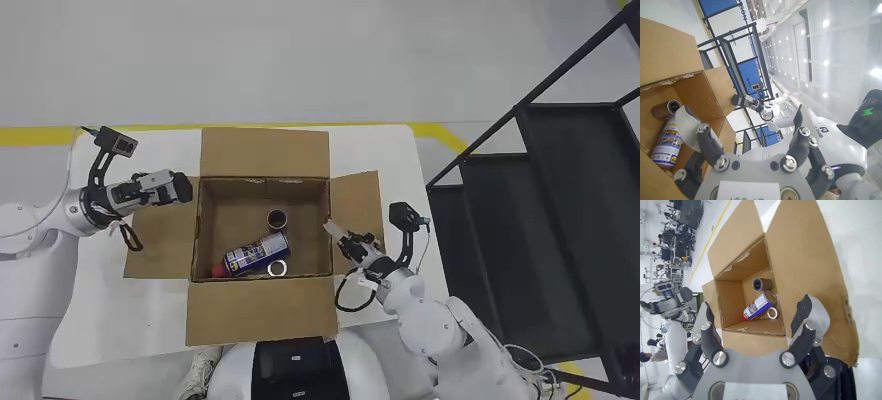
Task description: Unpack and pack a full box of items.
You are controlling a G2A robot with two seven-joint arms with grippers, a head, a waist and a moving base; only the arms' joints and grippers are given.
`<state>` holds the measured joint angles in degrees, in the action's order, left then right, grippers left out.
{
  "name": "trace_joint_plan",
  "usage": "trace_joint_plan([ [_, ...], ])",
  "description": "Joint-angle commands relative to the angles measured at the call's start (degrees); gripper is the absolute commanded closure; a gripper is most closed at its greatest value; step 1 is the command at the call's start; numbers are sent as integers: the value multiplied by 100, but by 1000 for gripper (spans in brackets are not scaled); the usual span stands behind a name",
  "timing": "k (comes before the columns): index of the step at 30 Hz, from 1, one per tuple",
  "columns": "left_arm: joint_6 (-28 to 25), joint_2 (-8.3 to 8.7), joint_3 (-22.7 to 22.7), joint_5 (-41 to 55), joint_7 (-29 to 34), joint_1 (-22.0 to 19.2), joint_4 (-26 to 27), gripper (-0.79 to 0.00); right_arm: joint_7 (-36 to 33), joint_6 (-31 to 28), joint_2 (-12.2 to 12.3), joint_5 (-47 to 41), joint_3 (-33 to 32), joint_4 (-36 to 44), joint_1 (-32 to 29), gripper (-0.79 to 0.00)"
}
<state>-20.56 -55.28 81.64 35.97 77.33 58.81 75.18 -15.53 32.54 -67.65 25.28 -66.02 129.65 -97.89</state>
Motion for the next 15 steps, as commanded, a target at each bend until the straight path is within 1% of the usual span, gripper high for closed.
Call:
trace_joint_plan([
  [1,-112,-2,-7,85,123,-26,-234,-785,-222,20,-3,289,191,-24,233,-785],
  [5,-284,1,-6,187,352,-50,-503,-785,-646,135,-54,686,657,-257,864,-785],
  [6,-244,5,-31,164,395,-53,-507,-785,-794,199,-88,810,868,-400,1144,-785],
  [11,-160,42,-124,47,480,35,-286,-785,-1293,697,-277,1285,1665,-1250,2250,-785],
  [15,-10,89,-131,275,631,123,-48,-785,-1633,967,-470,1402,2196,-1981,3019,-785],
])
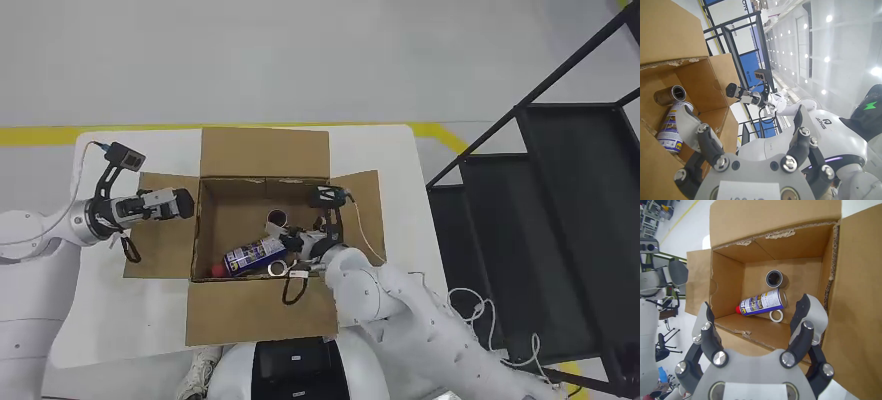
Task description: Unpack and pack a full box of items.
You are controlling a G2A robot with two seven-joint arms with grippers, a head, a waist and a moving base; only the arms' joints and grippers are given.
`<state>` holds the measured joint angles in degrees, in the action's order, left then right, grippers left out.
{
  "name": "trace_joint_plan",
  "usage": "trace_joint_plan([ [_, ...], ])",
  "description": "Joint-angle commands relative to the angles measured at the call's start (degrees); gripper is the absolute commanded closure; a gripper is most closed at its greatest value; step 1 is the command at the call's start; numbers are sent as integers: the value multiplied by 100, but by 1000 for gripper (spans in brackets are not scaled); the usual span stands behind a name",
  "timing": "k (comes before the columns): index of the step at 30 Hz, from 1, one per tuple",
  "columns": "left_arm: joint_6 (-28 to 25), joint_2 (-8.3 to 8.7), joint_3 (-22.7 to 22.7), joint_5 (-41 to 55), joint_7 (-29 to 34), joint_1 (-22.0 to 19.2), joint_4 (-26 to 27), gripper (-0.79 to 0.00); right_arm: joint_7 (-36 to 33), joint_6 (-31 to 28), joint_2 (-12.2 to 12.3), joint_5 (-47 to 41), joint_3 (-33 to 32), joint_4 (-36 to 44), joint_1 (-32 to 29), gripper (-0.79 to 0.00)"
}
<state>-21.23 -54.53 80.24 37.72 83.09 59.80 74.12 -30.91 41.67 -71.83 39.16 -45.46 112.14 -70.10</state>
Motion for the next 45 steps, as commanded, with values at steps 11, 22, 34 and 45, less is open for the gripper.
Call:
trace_joint_plan([
  [11,151,43,23,210,150,50,131,-785,-476,242,-334,-23,637,-1165,1063,-785],
  [22,151,43,23,210,150,50,131,-785,-539,140,-428,31,815,-1567,1218,-785],
  [34,151,43,23,210,150,50,131,-785,-455,503,-1195,-380,1593,-3333,2289,-785],
  [45,151,43,23,210,150,50,131,-785,-70,810,-1724,-637,1793,-4370,2589,-782],
])
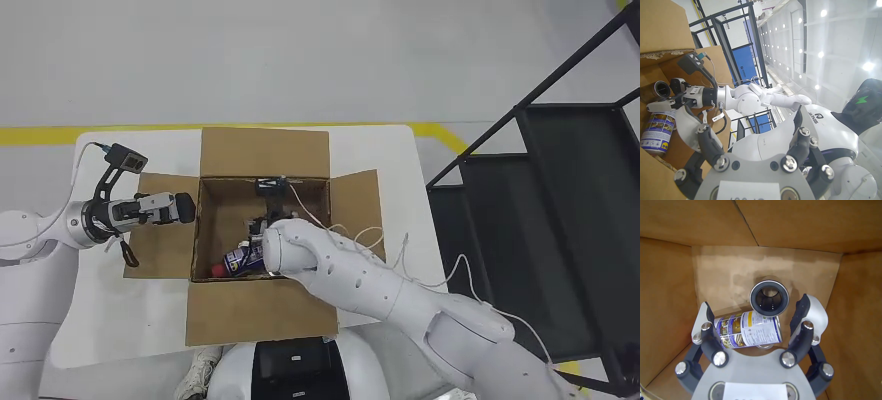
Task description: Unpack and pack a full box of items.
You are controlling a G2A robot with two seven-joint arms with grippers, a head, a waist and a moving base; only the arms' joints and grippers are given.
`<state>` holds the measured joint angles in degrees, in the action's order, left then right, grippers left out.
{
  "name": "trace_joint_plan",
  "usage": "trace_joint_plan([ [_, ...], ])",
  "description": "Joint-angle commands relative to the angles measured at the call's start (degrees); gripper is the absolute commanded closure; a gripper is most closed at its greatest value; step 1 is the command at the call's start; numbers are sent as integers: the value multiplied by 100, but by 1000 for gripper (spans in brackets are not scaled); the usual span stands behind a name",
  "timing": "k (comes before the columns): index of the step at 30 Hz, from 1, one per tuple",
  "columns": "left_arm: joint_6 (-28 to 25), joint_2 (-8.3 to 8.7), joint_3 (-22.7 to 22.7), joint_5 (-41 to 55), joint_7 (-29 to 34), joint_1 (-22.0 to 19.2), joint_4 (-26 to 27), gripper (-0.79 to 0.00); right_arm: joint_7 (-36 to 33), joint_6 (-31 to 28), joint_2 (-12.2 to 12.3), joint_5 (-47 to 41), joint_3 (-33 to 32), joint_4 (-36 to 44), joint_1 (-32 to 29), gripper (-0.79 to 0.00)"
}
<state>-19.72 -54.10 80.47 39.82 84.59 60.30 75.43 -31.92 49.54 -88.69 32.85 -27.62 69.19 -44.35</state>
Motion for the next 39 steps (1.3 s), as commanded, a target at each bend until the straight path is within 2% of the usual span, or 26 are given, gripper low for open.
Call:
trace_joint_plan([
  [1,0,0,0,0,0,0,0,-785,52,54,-73,-18,12,-152,25,-770],
  [3,0,0,0,0,0,0,0,-785,96,160,-143,6,40,-287,56,-717],
  [5,0,0,0,0,0,0,0,-785,99,232,-210,11,70,-376,77,-545],
  [6,0,0,0,0,0,0,0,-785,120,280,-238,18,70,-430,82,-382],
  [7,0,0,0,0,0,0,0,-785,144,337,-266,58,91,-472,87,-320],
  [8,0,0,0,0,0,0,0,-785,155,368,-293,79,108,-496,87,-225],
  [9,0,0,0,0,0,0,0,-785,157,403,-315,113,128,-535,88,-77],
  [10,0,0,0,0,0,0,0,-785,168,486,-339,170,153,-562,91,0],
  [14,0,0,0,0,0,0,0,-785,149,846,-409,441,283,-483,52,0],
  [18,0,0,0,0,0,0,0,-785,121,846,-409,771,191,-264,-88,0],
  [25,0,0,0,0,0,0,0,-785,-251,846,-234,1788,-218,802,-619,0],
  [32,0,0,0,0,0,0,0,-785,-1353,797,172,3120,-638,2386,-1135,0],
  [35,0,0,0,0,0,0,0,-785,-1865,418,414,3731,-965,3177,-1493,0],
  [39,0,0,0,0,0,0,0,-785,-2463,-181,722,4510,-1707,4339,-2263,0],
])
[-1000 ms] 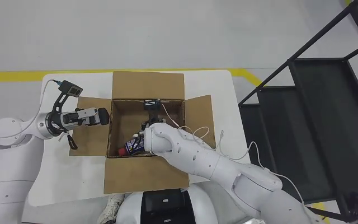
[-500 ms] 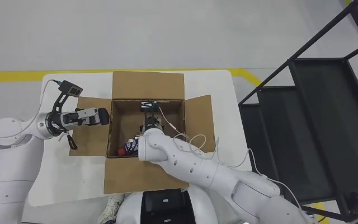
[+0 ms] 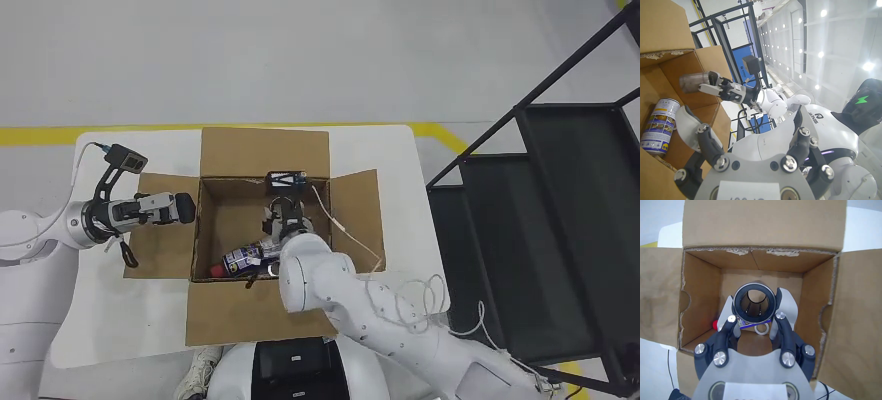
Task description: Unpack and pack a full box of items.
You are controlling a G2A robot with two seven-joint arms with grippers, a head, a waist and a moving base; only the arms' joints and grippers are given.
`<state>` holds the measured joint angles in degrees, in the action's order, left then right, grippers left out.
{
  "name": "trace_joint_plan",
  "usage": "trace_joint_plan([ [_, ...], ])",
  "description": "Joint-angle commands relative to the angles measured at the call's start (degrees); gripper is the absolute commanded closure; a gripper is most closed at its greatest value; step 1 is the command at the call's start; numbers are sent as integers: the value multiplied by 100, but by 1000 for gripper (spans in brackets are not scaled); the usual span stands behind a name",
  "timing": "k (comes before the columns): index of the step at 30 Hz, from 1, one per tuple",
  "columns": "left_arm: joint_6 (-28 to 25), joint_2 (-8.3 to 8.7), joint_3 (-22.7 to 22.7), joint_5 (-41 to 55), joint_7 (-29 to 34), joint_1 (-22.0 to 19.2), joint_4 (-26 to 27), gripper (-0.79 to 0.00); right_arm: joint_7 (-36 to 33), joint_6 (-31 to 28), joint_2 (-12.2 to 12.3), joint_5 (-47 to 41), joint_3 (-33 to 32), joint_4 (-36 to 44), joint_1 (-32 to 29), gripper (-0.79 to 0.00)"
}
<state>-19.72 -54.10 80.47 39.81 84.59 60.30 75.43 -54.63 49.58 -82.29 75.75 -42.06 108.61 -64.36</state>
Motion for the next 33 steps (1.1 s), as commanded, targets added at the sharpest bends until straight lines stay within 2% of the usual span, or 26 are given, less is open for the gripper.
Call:
trace_joint_plan([
  [1,0,0,0,0,0,0,0,-785,-344,-336,145,383,-460,667,-473,0],
  [5,0,0,0,0,0,0,0,-785,-801,-873,318,678,-1155,1544,-1176,0],
  [13,0,0,0,0,0,0,0,-785,-547,-1362,474,344,-2479,2578,-2349,0],
  [23,0,0,0,0,0,0,0,-785,100,-1662,519,-616,-3951,2603,-3037,0],
  [28,0,0,0,0,0,0,0,-785,-3,-1931,551,-988,-4634,2603,-3127,0],
  [33,0,0,0,0,0,0,0,-785,-312,-1982,574,-1068,-4946,2603,-3225,0],
])
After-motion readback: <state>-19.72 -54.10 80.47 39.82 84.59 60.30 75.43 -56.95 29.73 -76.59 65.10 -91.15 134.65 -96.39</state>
